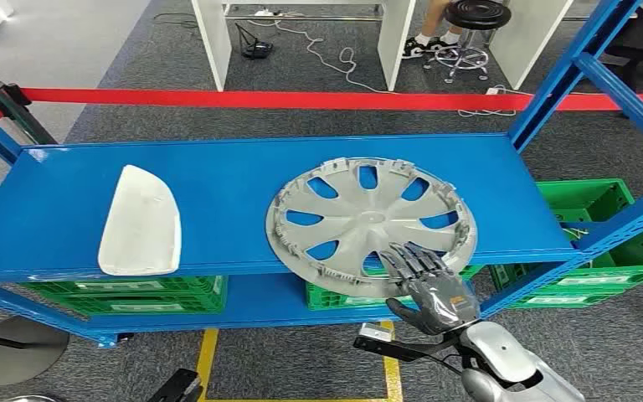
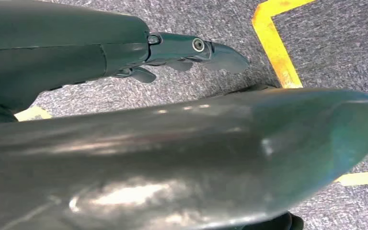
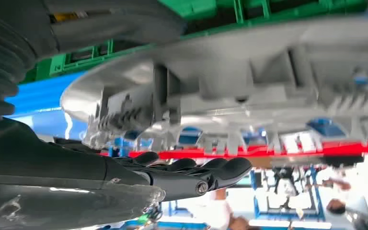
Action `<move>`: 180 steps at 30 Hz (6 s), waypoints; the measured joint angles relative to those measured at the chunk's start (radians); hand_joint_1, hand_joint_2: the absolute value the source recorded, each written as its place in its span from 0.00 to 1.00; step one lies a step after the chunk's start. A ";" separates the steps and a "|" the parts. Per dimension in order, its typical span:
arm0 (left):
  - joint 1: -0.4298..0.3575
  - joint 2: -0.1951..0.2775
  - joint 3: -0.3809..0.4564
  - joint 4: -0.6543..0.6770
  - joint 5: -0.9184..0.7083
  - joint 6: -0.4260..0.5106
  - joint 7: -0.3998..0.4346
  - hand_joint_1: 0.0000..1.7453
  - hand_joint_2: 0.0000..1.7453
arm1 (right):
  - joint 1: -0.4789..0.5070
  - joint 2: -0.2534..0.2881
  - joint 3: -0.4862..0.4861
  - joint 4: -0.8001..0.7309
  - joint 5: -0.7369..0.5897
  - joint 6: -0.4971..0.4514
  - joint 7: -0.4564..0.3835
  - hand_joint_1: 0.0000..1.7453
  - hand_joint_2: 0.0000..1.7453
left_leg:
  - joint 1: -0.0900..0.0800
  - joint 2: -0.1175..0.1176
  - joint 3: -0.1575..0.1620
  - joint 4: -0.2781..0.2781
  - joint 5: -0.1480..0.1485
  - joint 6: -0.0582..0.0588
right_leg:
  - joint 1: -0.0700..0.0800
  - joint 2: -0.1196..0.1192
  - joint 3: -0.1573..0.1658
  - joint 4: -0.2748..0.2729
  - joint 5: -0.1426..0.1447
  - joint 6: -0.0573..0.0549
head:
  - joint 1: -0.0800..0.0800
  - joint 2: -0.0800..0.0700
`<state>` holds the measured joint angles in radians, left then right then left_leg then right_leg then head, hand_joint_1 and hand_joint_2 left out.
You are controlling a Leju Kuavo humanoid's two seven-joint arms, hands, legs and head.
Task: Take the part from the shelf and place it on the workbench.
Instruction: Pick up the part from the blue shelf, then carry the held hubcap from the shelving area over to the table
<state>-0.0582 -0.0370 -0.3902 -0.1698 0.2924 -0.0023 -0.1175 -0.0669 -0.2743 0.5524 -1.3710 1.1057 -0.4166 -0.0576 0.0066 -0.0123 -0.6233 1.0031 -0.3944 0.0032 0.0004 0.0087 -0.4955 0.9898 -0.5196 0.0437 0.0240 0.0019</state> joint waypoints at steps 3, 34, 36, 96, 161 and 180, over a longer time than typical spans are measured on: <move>0.000 0.000 0.000 0.000 -0.002 -0.004 0.000 0.00 0.00 | -0.003 0.000 0.001 0.006 0.001 0.043 -0.003 0.00 1.00 | 0.000 0.000 0.000 0.000 0.000 0.000 | 0.000 0.000 0.000 0.000 0.000 0.000 | 0.000 0.000; 0.000 0.001 0.002 0.000 -0.008 0.002 -0.009 0.00 0.00 | -0.048 0.036 0.034 0.109 -0.049 -0.073 -0.052 1.00 1.00 | 0.001 0.001 0.011 -0.001 -0.001 -0.003 | 0.001 0.001 0.010 0.000 -0.001 -0.001 | 0.000 0.000; 0.000 0.001 0.002 0.000 -0.010 0.002 -0.009 0.00 0.00 | -0.035 0.043 0.028 0.099 -0.057 -0.096 -0.079 1.00 1.00 | 0.001 0.001 0.011 -0.001 -0.001 -0.003 | 0.001 0.000 0.010 0.000 -0.001 -0.002 | 0.000 0.000; 0.001 0.005 0.034 0.000 0.015 -0.016 -0.348 0.00 1.00 | 0.153 0.237 -0.446 -0.473 -1.449 0.677 -0.449 1.00 1.00 | -0.010 0.001 0.011 0.000 -0.011 0.004 | -0.010 0.001 0.009 -0.001 -0.008 0.004 | 0.000 0.000; -0.006 -0.023 0.073 0.000 0.001 -0.012 -0.290 0.00 1.00 | 0.204 0.209 -0.542 -0.560 -1.360 0.643 -0.428 1.00 1.00 | -0.010 0.004 0.113 -0.032 -0.085 -0.006 | -0.015 -0.009 -0.159 0.019 0.152 0.012 | 0.007 0.000; -0.001 -0.023 0.073 0.000 0.013 -0.010 -0.290 0.00 1.00 | 0.195 0.208 -0.564 -0.566 -1.367 0.653 -0.430 1.00 1.00 | -0.012 0.009 -0.068 0.108 -0.099 -0.029 | -0.004 -0.011 -0.020 -0.016 0.051 -0.037 | 0.011 0.000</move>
<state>-0.0594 -0.0601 -0.3174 -0.1694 0.3050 -0.0118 -0.4079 0.1282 -0.0659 -0.0118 -1.9367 -0.2608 0.2369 -0.4872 -0.0054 -0.0037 -0.6910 1.1111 -0.4934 -0.0263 -0.0032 -0.0020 -0.5156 0.9741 -0.4690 0.0063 0.0348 0.0019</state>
